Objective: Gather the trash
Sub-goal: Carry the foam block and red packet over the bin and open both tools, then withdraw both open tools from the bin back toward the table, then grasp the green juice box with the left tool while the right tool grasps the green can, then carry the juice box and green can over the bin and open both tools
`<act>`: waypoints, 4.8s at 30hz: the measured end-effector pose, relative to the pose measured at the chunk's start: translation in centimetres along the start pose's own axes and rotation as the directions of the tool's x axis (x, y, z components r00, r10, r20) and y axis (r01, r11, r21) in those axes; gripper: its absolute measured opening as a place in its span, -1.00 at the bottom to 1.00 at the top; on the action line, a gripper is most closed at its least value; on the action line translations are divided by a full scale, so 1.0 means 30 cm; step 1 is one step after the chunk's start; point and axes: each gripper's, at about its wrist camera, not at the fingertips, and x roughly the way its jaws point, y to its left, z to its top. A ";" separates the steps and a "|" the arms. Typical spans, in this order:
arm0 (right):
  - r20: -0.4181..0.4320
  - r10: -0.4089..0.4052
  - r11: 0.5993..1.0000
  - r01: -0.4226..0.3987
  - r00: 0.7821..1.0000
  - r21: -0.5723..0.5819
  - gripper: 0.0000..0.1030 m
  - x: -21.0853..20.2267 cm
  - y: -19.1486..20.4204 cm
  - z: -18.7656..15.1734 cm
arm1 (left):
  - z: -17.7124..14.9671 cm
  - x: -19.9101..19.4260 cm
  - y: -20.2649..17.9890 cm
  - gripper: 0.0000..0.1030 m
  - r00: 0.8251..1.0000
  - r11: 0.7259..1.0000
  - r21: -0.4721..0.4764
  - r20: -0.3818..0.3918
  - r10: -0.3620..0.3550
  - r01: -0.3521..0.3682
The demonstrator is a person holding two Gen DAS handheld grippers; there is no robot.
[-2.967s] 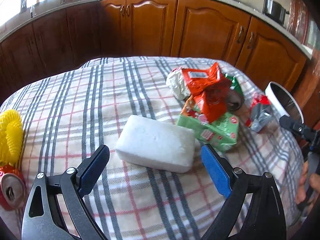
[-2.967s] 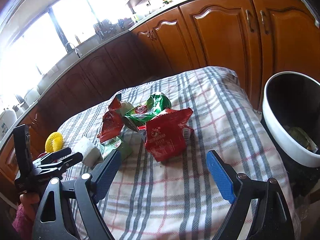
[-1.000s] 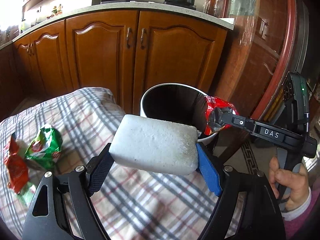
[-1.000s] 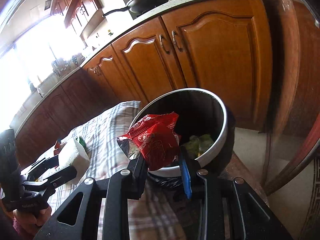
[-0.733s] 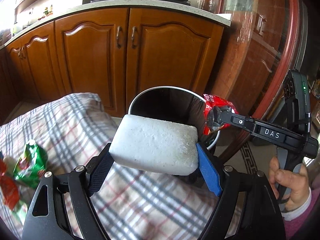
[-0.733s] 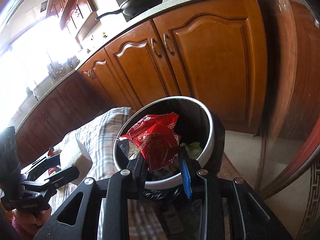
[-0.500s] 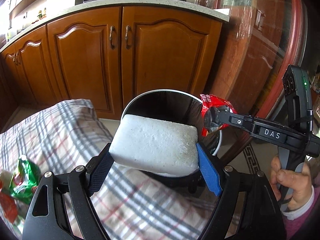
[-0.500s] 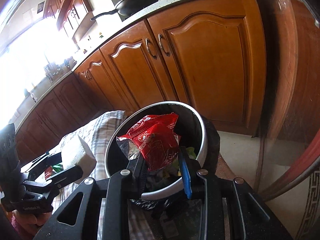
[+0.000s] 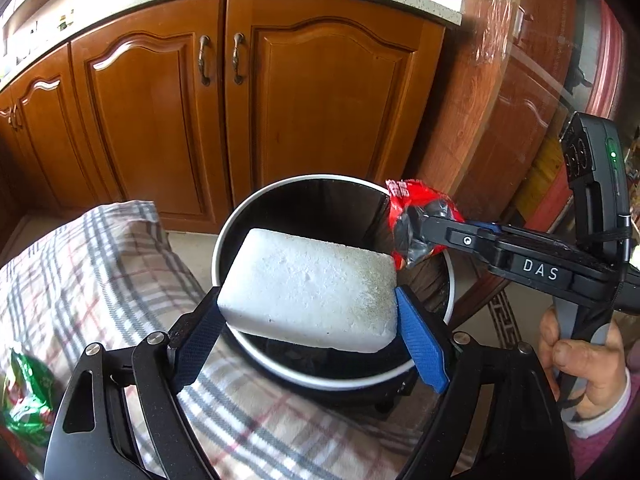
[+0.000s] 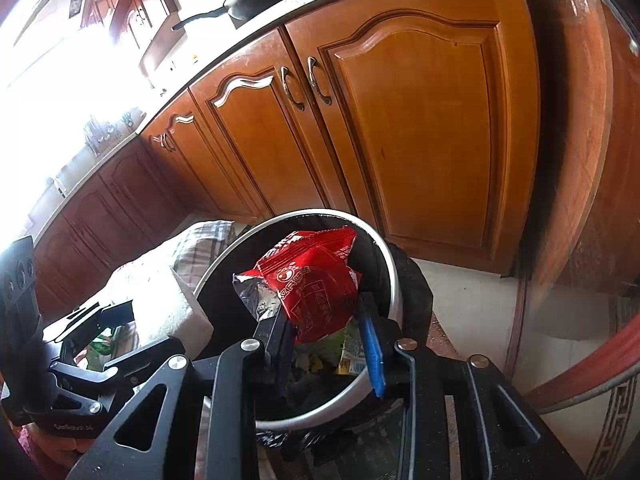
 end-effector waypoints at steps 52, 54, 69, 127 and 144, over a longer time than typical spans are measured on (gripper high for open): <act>-0.121 0.242 0.967 -0.250 0.963 -0.052 0.62 -0.019 0.475 -0.355 | -0.627 -0.594 0.478 0.80 0.966 0.873 -0.437 0.037 0.257 -0.216; -0.126 0.248 0.965 -0.257 0.961 -0.058 0.62 -0.016 0.495 -0.360 | -0.635 -0.601 0.505 0.80 0.960 0.860 -0.454 0.029 0.278 -0.235; -0.130 0.253 0.958 -0.267 0.959 -0.104 0.62 0.032 0.615 -0.321 | -0.591 -0.449 0.669 0.80 0.887 0.765 -0.455 -0.166 0.430 -0.456; -0.291 0.451 0.878 -0.478 0.844 -0.024 -0.46 0.234 0.770 -0.340 | -0.667 -0.702 0.547 -0.04 0.932 0.828 -0.458 -0.006 0.362 -0.325; -0.107 0.377 0.922 -0.384 0.920 -0.055 -0.77 0.044 0.626 -0.292 | -0.546 -0.610 0.386 -0.04 0.967 0.909 -0.363 0.068 0.246 -0.206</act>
